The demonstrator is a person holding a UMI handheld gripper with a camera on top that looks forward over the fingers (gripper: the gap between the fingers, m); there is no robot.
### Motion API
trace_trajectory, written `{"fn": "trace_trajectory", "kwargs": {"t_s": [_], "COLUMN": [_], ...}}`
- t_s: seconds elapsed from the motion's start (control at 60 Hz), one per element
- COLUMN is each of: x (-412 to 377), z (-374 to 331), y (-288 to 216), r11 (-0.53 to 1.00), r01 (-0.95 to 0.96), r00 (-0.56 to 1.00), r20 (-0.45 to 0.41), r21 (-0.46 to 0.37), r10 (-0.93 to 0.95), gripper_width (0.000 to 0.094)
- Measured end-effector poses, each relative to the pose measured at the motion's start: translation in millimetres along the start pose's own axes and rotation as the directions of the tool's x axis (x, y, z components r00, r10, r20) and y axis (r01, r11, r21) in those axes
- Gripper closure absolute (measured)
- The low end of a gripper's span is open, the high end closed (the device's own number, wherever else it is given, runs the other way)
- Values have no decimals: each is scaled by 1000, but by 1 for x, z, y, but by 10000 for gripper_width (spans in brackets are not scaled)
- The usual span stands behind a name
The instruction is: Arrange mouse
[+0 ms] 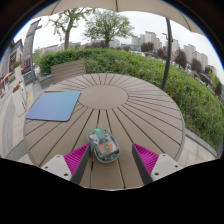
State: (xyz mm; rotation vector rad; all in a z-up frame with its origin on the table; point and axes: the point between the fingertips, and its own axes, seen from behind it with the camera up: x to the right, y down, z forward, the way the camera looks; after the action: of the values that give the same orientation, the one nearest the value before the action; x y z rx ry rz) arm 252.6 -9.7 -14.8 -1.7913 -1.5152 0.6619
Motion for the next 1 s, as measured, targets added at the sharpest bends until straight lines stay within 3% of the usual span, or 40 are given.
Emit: {"fn": "trace_trajectory", "kwargs": {"t_s": [0.267,0.417,0.483,0.517,0.533,0.583,0.733,1.0], "x": [1,-2,-5,-9,-9,-7,-2,-111], "z": [27,33,33,33,33,35,29,10], "y": [-19,-22,-24,-24,-25,-26,-43,-190], "r11": [999,999,999,999,999,999,998,998], "r01": [-10,-23,-8,8,18,33,-1,-36], "r00": [1000,999,998,997,997,997,998,977], "r20": [27,46,62,75,75,68,67,210], "r21": [-30,-41,-38,-37,-36,-41,-57,58], "r10": [11,24,10,-5,-15,-30,5,23], "gripper_width": [85,152,272,461,509,565,573,573]}}
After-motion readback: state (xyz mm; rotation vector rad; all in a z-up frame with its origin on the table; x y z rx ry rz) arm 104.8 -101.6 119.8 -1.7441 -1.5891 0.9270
